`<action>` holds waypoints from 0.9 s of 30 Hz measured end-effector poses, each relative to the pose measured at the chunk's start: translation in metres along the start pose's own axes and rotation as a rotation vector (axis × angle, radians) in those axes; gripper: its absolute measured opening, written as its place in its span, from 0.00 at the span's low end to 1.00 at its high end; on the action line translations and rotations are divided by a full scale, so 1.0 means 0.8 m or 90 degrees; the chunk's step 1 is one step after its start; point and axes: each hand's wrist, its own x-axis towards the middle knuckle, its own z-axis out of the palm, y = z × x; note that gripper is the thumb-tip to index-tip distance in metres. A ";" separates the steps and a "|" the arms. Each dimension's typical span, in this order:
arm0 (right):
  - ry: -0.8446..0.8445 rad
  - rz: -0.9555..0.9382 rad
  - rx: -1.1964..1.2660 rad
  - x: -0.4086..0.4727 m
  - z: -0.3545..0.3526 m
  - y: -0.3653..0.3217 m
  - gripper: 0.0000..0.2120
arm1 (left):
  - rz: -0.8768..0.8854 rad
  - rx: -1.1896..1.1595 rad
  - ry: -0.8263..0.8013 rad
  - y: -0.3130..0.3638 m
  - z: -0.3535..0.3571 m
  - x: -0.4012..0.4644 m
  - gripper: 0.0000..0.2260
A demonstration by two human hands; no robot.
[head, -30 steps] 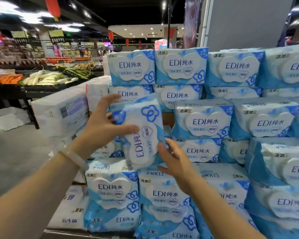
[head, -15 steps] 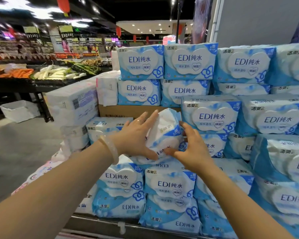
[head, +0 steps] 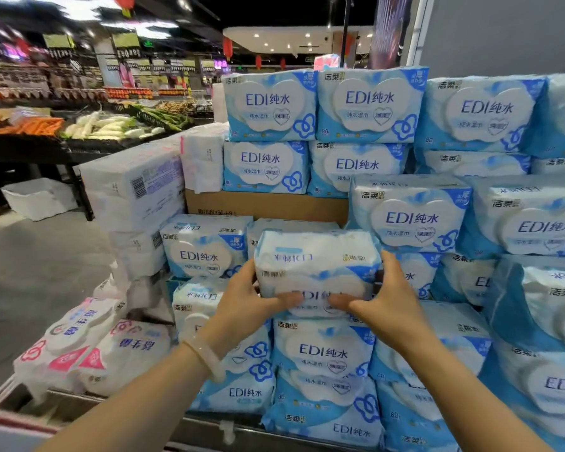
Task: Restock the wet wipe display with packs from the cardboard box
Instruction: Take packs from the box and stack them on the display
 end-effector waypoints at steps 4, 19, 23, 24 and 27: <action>0.011 -0.039 0.094 0.008 -0.001 -0.046 0.34 | 0.075 -0.055 0.044 0.055 -0.026 0.011 0.19; 0.086 -0.261 -0.531 0.096 0.014 -0.128 0.26 | 0.071 0.083 0.069 0.036 -0.041 0.131 0.26; 0.060 -0.292 -0.674 0.116 -0.009 -0.137 0.38 | 0.073 0.086 0.047 0.035 -0.040 0.132 0.26; 0.020 -0.266 -0.694 0.122 -0.015 -0.134 0.41 | 0.074 0.096 0.043 0.033 -0.041 0.133 0.25; -0.078 -0.204 -0.643 0.132 -0.026 -0.120 0.45 | 0.071 0.122 0.024 0.030 -0.043 0.136 0.22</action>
